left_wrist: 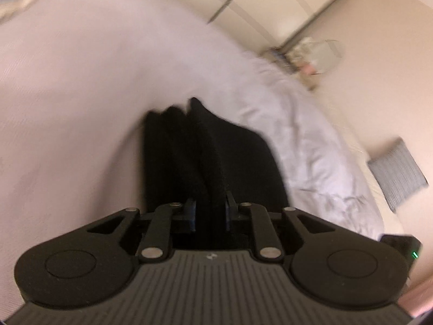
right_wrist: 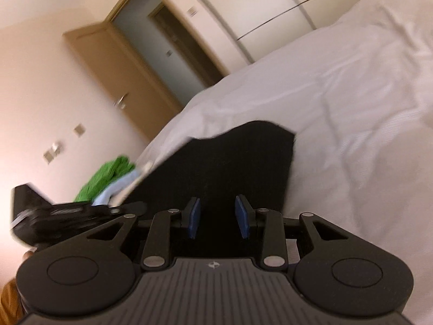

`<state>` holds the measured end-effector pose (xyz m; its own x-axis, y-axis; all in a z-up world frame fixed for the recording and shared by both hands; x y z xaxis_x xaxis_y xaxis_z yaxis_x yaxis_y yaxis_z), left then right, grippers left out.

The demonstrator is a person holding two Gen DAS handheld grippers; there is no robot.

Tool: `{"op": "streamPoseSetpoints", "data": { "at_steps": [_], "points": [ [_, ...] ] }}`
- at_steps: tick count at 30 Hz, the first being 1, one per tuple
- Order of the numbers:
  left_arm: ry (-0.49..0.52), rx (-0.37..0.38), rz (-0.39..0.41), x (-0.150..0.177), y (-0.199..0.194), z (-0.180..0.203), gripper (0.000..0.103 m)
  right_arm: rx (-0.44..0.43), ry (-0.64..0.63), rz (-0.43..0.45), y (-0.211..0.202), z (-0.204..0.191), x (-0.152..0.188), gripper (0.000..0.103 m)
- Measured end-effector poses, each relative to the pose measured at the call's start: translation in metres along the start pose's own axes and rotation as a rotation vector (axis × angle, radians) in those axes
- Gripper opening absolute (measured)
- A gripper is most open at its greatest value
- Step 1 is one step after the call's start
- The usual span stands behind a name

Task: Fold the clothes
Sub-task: 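Lower the folded edge onto the skirt and press it flat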

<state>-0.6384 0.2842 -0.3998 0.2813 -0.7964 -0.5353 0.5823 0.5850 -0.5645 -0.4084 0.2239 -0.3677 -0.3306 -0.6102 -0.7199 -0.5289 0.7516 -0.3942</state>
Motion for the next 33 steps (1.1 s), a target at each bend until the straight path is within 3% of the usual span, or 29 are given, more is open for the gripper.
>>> {"op": "streamPoseSetpoints", "data": {
  "at_steps": [3,7,11,19,23,25,28,30,33],
  "points": [
    [-0.026,0.014,0.016,0.004,-0.001,-0.008,0.015,0.024,-0.085,-0.02,0.013,-0.013,0.011,0.034],
    [0.099,-0.004,0.078,0.001,-0.02,0.015,0.015,0.039,-0.133,-0.033,0.015,-0.02,0.015,0.034],
    [0.169,-0.036,0.11,0.01,-0.033,0.005,0.015,0.04,-0.22,-0.036,0.015,-0.026,0.021,0.034],
    [0.11,-0.049,0.092,0.026,-0.017,-0.016,0.018,0.137,-0.447,-0.073,0.034,-0.044,0.045,0.034],
    [0.058,-0.059,0.108,0.02,-0.028,-0.011,0.017,0.122,-0.414,-0.056,0.032,-0.037,0.047,0.034],
    [0.058,-0.091,0.176,0.015,-0.046,-0.004,0.015,0.108,-0.382,-0.05,0.03,-0.035,0.046,0.034],
    [0.136,-0.124,0.265,0.02,-0.084,0.012,0.012,0.107,-0.361,-0.053,0.028,-0.035,0.043,0.034],
    [0.199,-0.134,0.252,0.029,-0.087,0.022,0.012,0.116,-0.381,-0.051,0.029,-0.037,0.044,0.034],
    [0.269,-0.199,0.151,0.054,-0.062,0.017,0.012,0.126,-0.407,-0.042,0.029,-0.038,0.046,0.035]
  ]
}}
Point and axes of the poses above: each gripper's, at about its wrist camera, not at the fingertips, and y roughly the way its jaws point, z to its right, x to its underside, the point moved 10 cm from there along y, roughly the way its jaws point, and after that the axes turned 1 degree about y, right-handed, at the moved point
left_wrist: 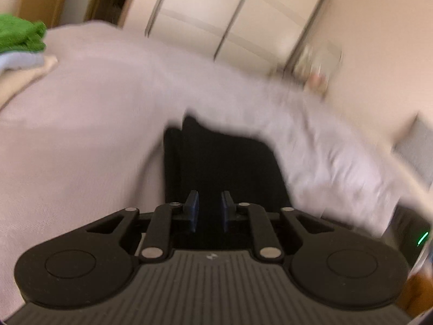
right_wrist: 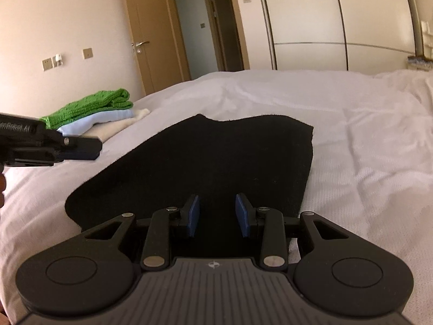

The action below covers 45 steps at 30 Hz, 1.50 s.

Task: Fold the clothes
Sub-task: 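Lower the folded edge onto the skirt and press it flat, then open both grippers and withdraw from the folded skirt bundle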

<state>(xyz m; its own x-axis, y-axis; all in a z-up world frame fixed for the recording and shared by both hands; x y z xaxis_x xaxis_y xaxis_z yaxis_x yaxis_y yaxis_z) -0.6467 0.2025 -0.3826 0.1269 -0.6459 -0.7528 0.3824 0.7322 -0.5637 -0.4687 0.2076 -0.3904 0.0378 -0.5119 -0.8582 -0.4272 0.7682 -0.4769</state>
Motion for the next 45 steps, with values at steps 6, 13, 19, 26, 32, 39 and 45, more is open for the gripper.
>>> {"op": "streamPoseSetpoints", "data": {
  "at_steps": [6,13,19,26,32,39,45],
  "points": [
    [0.001,-0.061,-0.009,0.023,0.018,-0.014,0.005,0.029,-0.075,-0.016,0.003,-0.005,0.006,0.035],
    [0.068,-0.136,-0.023,0.016,0.021,0.005,0.004,0.019,-0.071,-0.015,-0.001,-0.004,0.003,0.035],
    [0.066,-0.146,-0.024,0.016,0.021,0.006,0.003,0.008,0.111,0.08,-0.049,0.012,-0.013,0.035],
    [0.084,-0.158,-0.016,0.02,0.025,0.005,0.003,0.038,-0.014,0.015,-0.044,0.007,0.034,0.035],
    [0.084,-0.175,-0.032,0.018,0.026,0.007,0.003,0.043,-0.031,0.0,-0.039,0.01,0.041,0.035],
    [0.105,-0.239,-0.061,0.017,0.025,0.016,0.003,0.048,-0.021,-0.037,-0.04,0.007,0.041,0.038],
    [0.111,-0.25,-0.073,0.016,0.026,0.015,0.003,0.034,-0.006,-0.044,-0.041,0.009,0.042,0.04]
  ]
}}
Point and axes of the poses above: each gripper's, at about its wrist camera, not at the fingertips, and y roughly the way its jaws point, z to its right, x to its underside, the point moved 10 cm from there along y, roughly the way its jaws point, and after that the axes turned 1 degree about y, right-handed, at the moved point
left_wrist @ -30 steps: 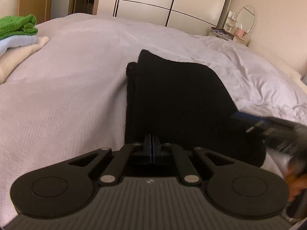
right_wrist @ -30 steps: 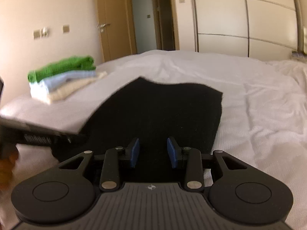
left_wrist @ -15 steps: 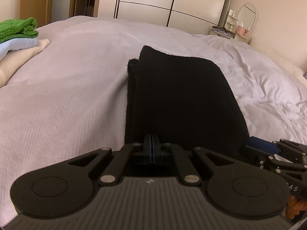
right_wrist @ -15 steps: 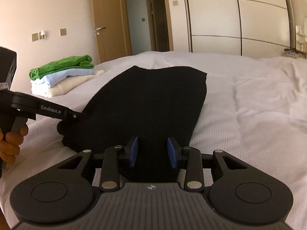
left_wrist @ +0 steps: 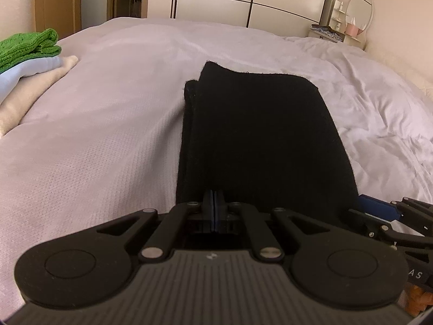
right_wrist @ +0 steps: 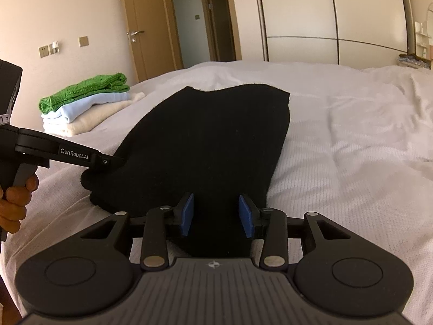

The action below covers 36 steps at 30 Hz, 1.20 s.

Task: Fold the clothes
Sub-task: 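Open both grippers and withdraw from the folded skirt bundle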

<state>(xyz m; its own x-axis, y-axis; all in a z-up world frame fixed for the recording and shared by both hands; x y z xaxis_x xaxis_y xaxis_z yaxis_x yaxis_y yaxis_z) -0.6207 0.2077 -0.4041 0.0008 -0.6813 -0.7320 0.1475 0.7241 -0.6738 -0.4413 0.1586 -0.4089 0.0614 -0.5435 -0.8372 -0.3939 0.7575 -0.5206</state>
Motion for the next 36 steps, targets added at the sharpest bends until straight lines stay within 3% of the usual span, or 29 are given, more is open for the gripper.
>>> {"op": "streamPoseSetpoints", "data": {
  "at_steps": [7,10,12,17,22,25,28,32,36],
  "points": [
    [0.004,0.031,-0.022,-0.014,-0.01,-0.003,0.004,-0.087,0.033,-0.047,-0.005,0.006,-0.014,0.042],
    [0.011,0.058,0.024,-0.042,-0.024,-0.006,0.005,-0.153,0.127,-0.005,-0.014,0.027,-0.044,0.042],
    [0.026,0.068,0.069,-0.067,-0.029,-0.005,0.009,-0.15,0.178,0.042,-0.011,0.051,-0.067,0.042],
    [0.069,0.106,0.072,-0.107,0.005,0.008,0.009,-0.135,0.197,0.06,0.039,0.09,-0.102,0.041],
    [0.06,0.076,-0.01,-0.095,0.061,0.001,0.009,-0.173,0.196,0.032,0.086,0.084,-0.101,0.038],
    [0.045,0.071,0.017,-0.074,0.072,-0.012,0.01,-0.128,0.125,-0.007,0.1,0.07,-0.088,0.038],
    [0.026,0.066,0.046,-0.065,0.074,-0.02,0.009,-0.068,0.048,-0.032,0.111,0.059,-0.078,0.038],
    [0.014,0.038,0.025,-0.068,0.067,-0.017,0.008,-0.012,-0.03,-0.055,0.11,0.05,-0.078,0.038],
    [-0.002,-0.001,0.017,-0.07,0.029,-0.008,0.009,-0.019,0.119,-0.042,0.081,0.058,-0.085,0.042]
  ]
}}
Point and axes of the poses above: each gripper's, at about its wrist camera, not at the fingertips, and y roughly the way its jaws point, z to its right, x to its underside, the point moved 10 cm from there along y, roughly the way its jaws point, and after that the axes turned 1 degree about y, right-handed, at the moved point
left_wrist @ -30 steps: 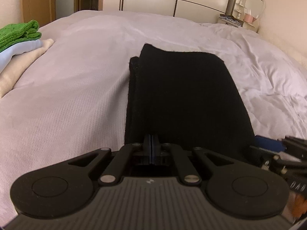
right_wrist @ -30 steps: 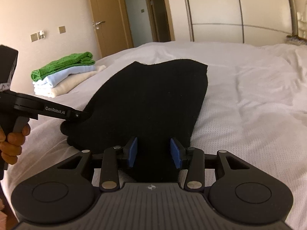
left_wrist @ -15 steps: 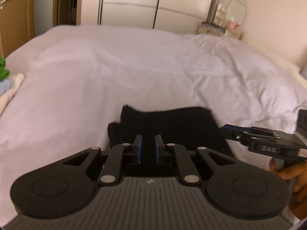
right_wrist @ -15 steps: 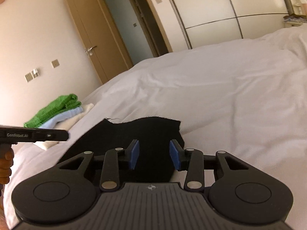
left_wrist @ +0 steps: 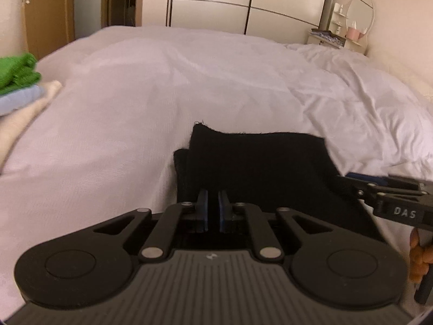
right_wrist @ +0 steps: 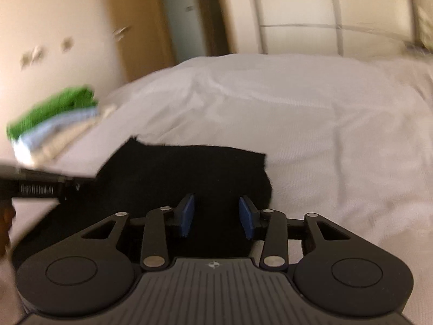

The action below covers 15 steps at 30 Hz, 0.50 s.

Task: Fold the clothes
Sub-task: 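Open both grippers and withdraw from the folded skirt bundle, then move both grippers to the sides of the folded skirt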

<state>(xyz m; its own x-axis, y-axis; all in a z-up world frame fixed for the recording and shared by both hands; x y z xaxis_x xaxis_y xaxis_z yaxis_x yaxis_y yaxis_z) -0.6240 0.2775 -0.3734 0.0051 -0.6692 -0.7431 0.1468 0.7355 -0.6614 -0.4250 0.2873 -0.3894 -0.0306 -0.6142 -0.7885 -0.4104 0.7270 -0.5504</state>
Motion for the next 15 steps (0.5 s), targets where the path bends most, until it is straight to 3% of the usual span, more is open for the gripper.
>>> {"op": "streamPoseSetpoints", "data": {
  "at_steps": [2,4,5,10,15],
  "points": [
    [-0.042,-0.024,-0.024,0.007,-0.021,0.003,0.017,0.0,0.054,0.021,-0.025,-0.001,-0.001,0.049],
    [-0.094,-0.046,-0.057,0.02,-0.042,0.006,0.021,0.002,0.115,0.04,-0.054,-0.003,0.005,0.068],
    [-0.118,-0.053,-0.077,0.03,-0.051,0.008,0.025,-0.005,0.154,0.044,-0.068,-0.005,0.009,0.072],
    [-0.146,-0.118,-0.153,0.074,-0.097,0.026,0.039,-0.01,0.274,0.006,-0.119,-0.016,0.041,0.084],
    [-0.148,-0.109,-0.154,0.093,-0.139,0.053,0.041,0.009,0.28,-0.012,-0.166,-0.029,0.058,0.09]
  ]
}}
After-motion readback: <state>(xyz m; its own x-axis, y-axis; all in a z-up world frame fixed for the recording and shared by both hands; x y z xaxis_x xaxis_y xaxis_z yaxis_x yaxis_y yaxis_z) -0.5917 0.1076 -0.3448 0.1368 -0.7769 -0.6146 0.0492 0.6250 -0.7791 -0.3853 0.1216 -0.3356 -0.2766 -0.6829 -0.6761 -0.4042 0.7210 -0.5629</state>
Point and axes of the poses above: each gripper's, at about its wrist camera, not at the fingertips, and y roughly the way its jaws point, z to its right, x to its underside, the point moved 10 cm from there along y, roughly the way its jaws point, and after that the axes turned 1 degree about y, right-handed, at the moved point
